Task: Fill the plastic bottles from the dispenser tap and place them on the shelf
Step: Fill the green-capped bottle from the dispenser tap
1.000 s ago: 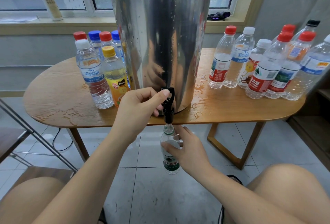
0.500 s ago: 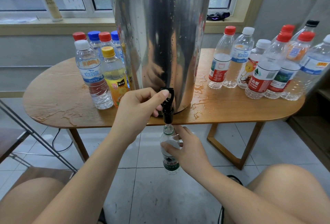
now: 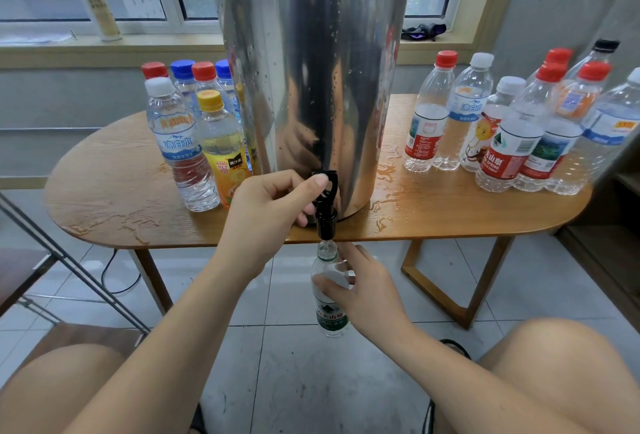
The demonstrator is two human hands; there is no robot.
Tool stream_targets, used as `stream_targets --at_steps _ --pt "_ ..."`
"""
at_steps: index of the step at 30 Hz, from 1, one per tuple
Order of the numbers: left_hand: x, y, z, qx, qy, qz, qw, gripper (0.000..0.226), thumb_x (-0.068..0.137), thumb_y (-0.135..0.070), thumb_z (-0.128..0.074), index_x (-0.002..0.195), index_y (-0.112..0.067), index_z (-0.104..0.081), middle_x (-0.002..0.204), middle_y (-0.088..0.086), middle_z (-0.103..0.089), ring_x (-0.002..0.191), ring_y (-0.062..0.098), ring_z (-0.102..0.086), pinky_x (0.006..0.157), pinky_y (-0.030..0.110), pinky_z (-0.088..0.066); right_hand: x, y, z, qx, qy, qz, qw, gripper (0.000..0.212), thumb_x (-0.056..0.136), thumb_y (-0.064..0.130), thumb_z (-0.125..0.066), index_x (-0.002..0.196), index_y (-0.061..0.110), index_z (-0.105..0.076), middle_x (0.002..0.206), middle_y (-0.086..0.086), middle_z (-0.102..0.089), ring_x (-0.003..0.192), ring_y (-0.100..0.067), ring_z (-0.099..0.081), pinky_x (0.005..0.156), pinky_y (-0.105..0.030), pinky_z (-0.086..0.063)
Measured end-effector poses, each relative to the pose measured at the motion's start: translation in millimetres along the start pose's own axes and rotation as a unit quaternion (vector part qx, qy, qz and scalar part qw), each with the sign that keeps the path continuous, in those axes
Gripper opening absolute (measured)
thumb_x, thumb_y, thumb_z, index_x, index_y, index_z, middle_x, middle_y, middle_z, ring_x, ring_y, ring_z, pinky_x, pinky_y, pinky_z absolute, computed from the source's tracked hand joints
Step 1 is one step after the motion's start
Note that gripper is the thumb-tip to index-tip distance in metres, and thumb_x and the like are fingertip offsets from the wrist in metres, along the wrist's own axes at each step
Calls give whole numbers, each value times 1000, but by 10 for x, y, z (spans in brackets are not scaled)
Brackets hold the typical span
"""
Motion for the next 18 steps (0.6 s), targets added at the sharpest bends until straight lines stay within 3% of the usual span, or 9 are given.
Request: stream_targets --at_steps 12,18 --pt "-3 3 2 -2 0 2 1000 43 101 -46 -75 75 -11 -75 67 8 -69 64 12 -60 66 28 -45 -7 16 7 -4 1 4 1000 50 94 57 -75 138 51 -53 122 27 -61 114 9 -56 91 -35 -59" --pt "-1 1 3 1 1 3 1000 43 101 -46 -74 74 -13 -75 68 9 -70 65 12 -61 67 28 -45 -4 16 -1 -1 2 7 1000 50 95 57 -74 139 52 -52 124 26 -62 112 4 -60 92 -37 -60"
Point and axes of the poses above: each hand's wrist, its own x-axis towards the middle knuckle, its own z-axis out of the back of the hand, y = z × x, the point moved 8 cm from there along x, towards the middle knuckle
